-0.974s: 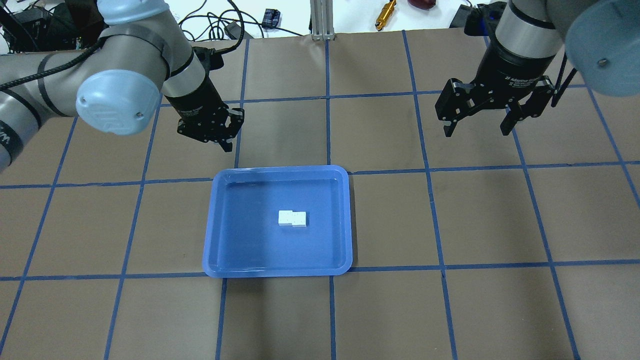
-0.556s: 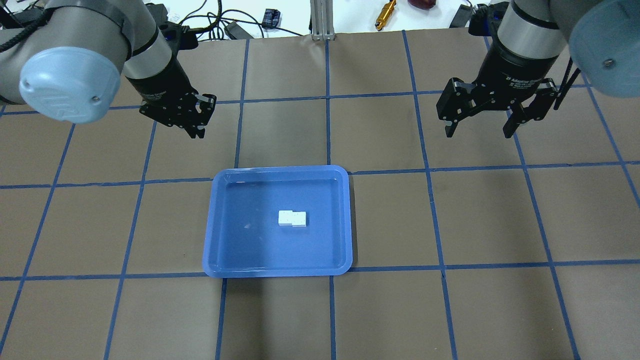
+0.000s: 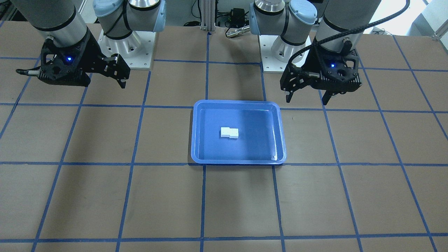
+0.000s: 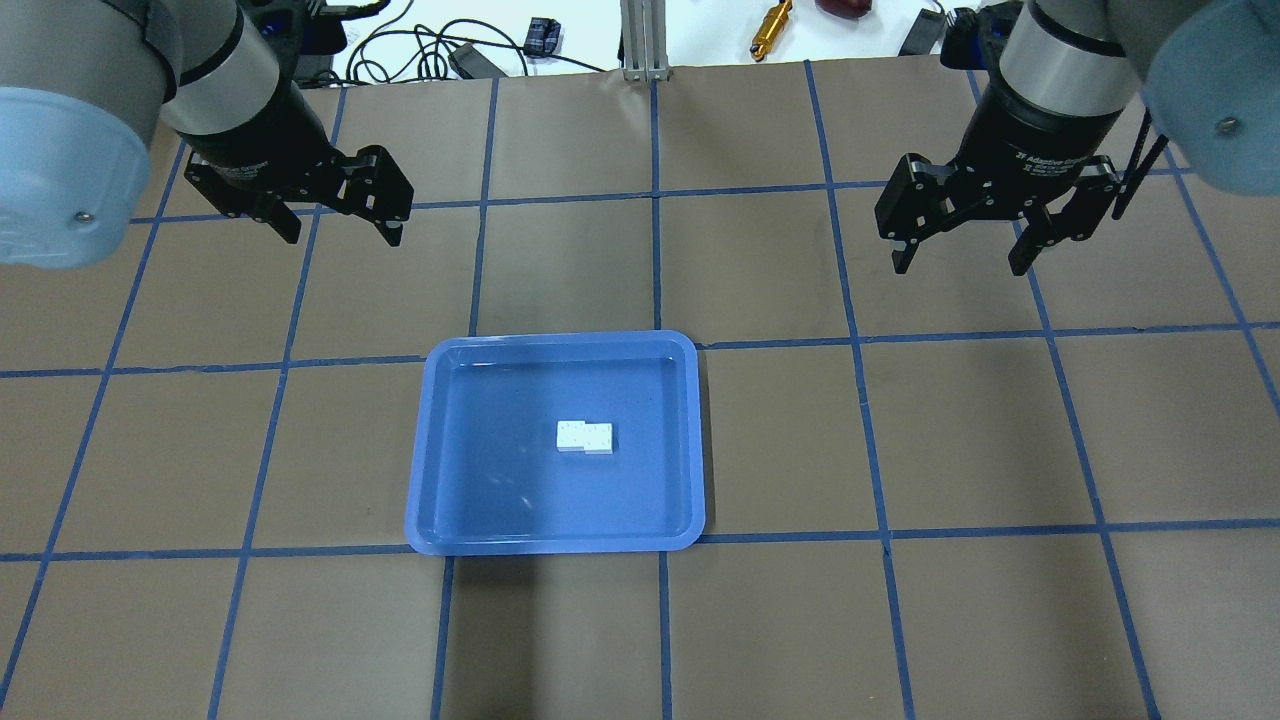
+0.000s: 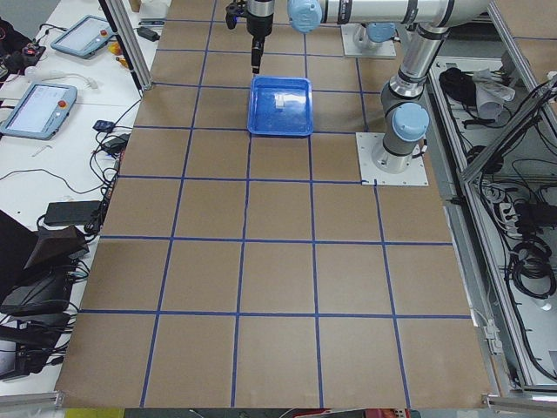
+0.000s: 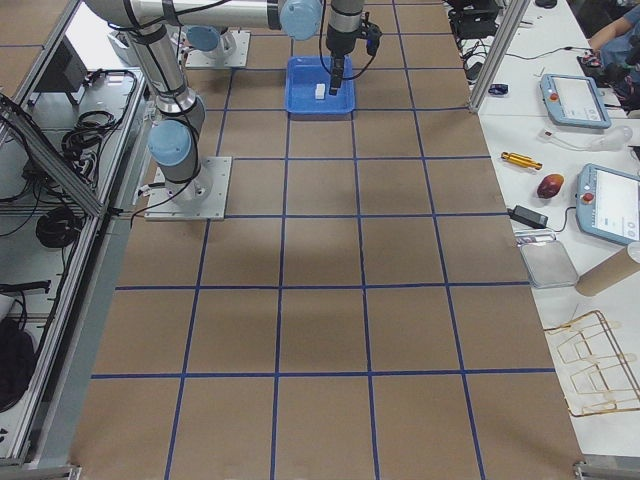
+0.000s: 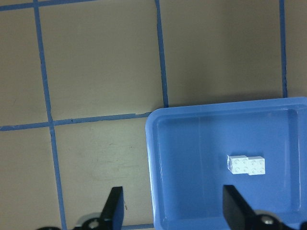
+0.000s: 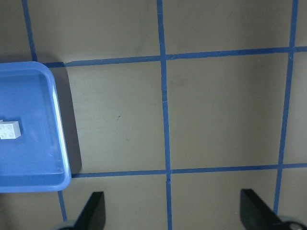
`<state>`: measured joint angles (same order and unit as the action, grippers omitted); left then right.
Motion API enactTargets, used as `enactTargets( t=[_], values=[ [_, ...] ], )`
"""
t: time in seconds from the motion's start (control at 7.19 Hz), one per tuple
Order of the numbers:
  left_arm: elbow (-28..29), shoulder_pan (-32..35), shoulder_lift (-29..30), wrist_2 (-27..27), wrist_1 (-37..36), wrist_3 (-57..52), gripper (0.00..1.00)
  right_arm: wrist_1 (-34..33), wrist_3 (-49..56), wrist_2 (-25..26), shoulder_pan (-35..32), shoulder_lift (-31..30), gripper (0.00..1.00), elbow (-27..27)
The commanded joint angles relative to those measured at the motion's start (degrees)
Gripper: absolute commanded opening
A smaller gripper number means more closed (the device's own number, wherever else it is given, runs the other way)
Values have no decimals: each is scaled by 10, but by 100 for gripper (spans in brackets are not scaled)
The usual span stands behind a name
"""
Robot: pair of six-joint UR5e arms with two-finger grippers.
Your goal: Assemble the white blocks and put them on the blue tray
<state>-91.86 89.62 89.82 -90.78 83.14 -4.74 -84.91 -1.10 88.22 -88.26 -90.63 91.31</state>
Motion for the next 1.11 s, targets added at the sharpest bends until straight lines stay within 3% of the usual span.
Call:
enactTargets(
  t=[0.0, 0.14, 0.97],
  values=[
    [26, -2, 7, 2, 28, -1, 100, 1, 0, 1, -1, -3, 100, 1],
    [33, -2, 7, 4, 57, -1, 100, 2, 0, 1, 0, -3, 100, 1],
    [45, -6, 3, 4, 58, -4, 100, 3, 0, 14, -1, -3, 100, 1]
  ],
)
